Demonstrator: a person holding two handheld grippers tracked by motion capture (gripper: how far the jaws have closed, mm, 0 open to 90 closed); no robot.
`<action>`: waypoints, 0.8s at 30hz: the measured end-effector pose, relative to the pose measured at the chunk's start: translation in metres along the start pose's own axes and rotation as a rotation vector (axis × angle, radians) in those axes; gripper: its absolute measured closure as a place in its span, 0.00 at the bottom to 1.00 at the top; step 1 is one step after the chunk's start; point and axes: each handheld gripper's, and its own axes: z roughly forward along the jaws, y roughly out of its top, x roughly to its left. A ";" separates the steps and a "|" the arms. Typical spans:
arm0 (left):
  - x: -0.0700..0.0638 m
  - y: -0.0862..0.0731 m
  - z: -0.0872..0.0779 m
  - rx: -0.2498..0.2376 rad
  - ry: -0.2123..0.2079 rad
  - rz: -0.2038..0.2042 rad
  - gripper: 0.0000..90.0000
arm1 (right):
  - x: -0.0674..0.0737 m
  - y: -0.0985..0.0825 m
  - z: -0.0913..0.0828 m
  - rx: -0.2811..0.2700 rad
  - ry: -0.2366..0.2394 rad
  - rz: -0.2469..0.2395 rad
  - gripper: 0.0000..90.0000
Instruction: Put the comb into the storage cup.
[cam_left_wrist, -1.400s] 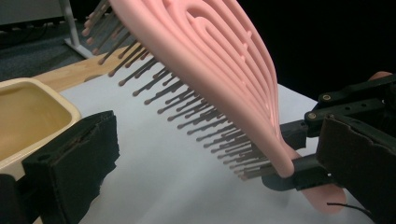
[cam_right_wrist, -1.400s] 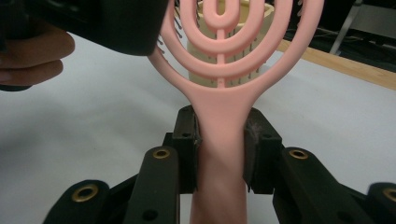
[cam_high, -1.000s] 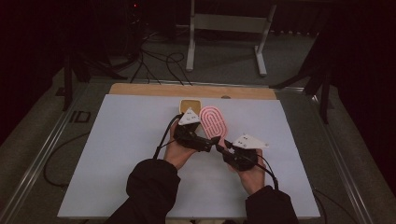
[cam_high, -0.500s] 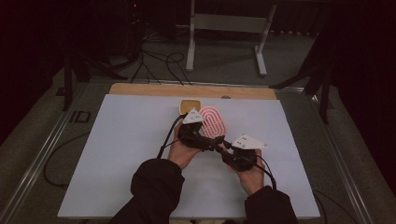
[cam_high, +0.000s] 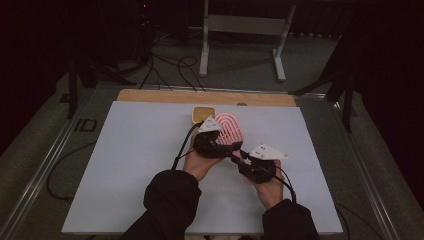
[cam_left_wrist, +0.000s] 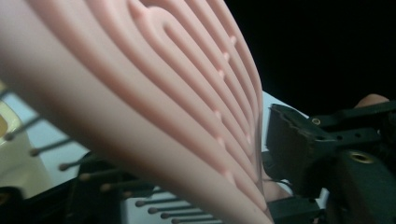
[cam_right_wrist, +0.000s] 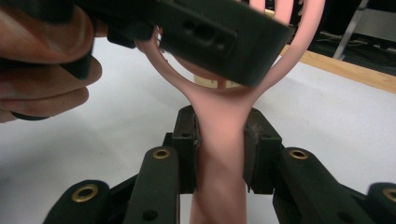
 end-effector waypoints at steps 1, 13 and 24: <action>0.001 0.000 0.000 0.003 -0.007 -0.002 0.46 | 0.000 0.000 0.000 0.000 0.001 0.001 0.78; 0.003 -0.001 -0.001 -0.018 -0.074 -0.029 0.65 | 0.000 -0.001 0.001 0.003 0.003 -0.004 0.78; -0.001 0.000 -0.001 -0.038 -0.102 -0.025 0.70 | -0.001 -0.001 0.000 -0.003 -0.005 -0.012 0.77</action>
